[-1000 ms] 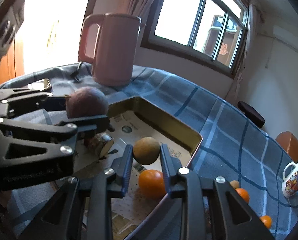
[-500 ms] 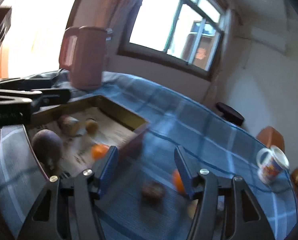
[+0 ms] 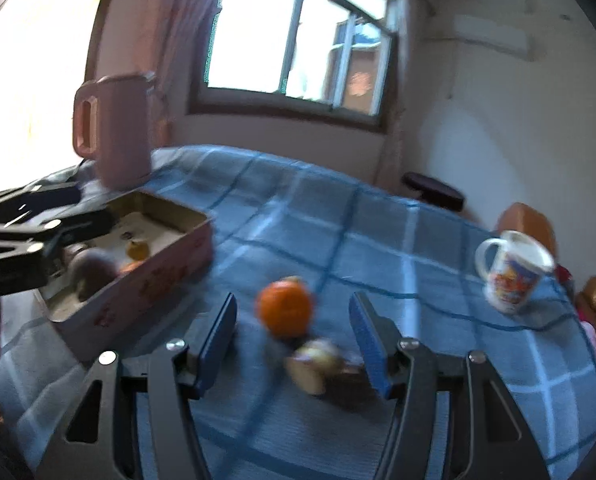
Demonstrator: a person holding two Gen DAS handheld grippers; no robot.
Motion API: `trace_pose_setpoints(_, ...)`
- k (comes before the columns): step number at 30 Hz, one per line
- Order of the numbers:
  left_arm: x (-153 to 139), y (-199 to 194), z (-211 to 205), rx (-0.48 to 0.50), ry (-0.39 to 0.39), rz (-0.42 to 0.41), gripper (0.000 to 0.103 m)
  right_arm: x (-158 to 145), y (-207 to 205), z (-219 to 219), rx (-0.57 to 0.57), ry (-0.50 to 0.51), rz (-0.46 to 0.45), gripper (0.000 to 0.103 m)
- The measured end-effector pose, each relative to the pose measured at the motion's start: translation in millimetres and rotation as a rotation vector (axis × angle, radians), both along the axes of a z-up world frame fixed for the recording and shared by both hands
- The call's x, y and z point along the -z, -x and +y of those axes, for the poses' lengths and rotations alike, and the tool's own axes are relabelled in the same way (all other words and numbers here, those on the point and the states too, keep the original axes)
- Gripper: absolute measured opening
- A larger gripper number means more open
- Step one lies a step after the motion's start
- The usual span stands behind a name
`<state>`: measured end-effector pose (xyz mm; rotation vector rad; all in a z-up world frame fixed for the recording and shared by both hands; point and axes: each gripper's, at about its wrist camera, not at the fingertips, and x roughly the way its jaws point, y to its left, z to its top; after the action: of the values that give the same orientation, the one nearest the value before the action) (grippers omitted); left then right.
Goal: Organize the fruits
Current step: 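Grasp the dark brown round fruit with the right tool while the left tool moves to the orange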
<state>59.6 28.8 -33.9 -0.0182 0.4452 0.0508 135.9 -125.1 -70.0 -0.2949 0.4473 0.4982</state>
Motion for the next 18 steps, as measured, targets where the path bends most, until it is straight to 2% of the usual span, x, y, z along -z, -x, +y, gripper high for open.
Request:
trace_pose_setpoints(4,1.7,-1.9,13.6,-0.025,0.028,0.008,0.071,14.4,-12.8,32.3,-0.064,0.035,0.115,0.059)
trace_pose_setpoints(8,0.2,1.8,19.3,-0.027,0.042,-0.003,0.071,31.2,-21.6,49.5,-0.062,0.107,0.192,0.055)
trace_pose_setpoints(13,1.7,2.0,18.5,-0.016,0.052,0.0,0.071,44.3,-37.8,53.4,-0.037,0.135,0.291,0.049)
trace_pose_setpoints(15,2.6,1.6,16.0,-0.007,0.052,0.004,0.071,43.8,-38.8,51.4,-0.05,0.116,0.302,0.043)
trace_pose_setpoints(18,1.8,0.3,8.9,0.014,0.046,0.009,0.071,38.8,-33.1,48.7,-0.045,0.103,0.266,0.042)
